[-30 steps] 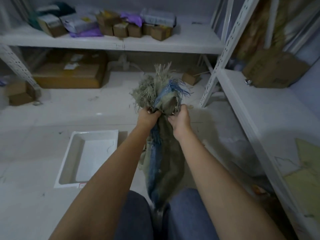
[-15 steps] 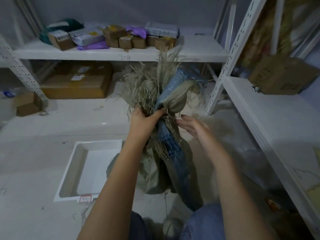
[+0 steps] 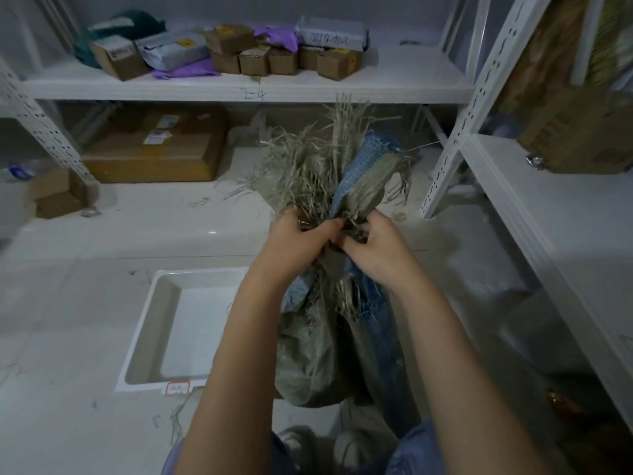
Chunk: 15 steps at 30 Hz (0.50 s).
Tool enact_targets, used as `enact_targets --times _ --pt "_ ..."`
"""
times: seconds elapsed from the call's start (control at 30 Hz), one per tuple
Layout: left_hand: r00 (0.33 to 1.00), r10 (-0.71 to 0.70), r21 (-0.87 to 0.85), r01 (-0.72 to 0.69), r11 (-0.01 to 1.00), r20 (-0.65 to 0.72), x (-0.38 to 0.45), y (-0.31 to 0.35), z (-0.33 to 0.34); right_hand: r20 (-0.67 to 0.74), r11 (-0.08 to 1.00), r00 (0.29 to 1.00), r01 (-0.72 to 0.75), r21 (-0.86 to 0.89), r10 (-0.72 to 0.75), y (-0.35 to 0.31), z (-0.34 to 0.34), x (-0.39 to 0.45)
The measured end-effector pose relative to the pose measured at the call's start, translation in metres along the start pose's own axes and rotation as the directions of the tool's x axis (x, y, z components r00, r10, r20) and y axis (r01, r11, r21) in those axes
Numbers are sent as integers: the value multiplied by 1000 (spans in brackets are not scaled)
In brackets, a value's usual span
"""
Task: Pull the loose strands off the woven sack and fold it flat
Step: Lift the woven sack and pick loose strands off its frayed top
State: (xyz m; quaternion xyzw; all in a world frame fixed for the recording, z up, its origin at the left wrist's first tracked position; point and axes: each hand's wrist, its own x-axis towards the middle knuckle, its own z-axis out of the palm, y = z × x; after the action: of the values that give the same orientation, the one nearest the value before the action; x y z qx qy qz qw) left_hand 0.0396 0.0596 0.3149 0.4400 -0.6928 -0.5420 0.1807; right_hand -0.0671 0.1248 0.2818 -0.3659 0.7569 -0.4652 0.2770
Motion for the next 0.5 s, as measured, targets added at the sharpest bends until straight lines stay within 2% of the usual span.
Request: enact_targets --times 0.1,0.17,0.23,0.27,0.3,0.37,0.4,0.47,0.5 --pt "996 54 122 -62 991 71 -21 6 -31 -25 998 1000 9 66 -8 1 -15 0" --pt "993 98 -9 -98 995 61 -34 9 -54 -31 996 1000 -1 94 4 2 -25 -3" --pt "997 64 -200 -71 977 -42 -36 7 -70 -17 993 1000 -24 114 27 5 -30 -4" --pt "996 44 -209 -60 976 -82 -32 3 -73 -5 990 1000 -25 138 26 5 -30 -4" --pt "996 39 -139 -50 989 -86 -27 -3 -72 -2 986 1000 -22 166 23 5 -29 -3" --pt "999 37 23 -37 999 13 -18 -8 -61 19 978 999 -29 207 25 3 -26 -1" --pt "993 50 42 -55 998 103 -15 -7 -52 36 976 999 -36 216 29 3 -24 0" --pt "955 124 -2 -128 992 269 -11 -3 -33 53 967 999 -12 254 -2 1 -21 2" --pt "939 167 -27 -166 986 300 -9 0 -25 44 959 999 13 283 -27 1 -21 2"
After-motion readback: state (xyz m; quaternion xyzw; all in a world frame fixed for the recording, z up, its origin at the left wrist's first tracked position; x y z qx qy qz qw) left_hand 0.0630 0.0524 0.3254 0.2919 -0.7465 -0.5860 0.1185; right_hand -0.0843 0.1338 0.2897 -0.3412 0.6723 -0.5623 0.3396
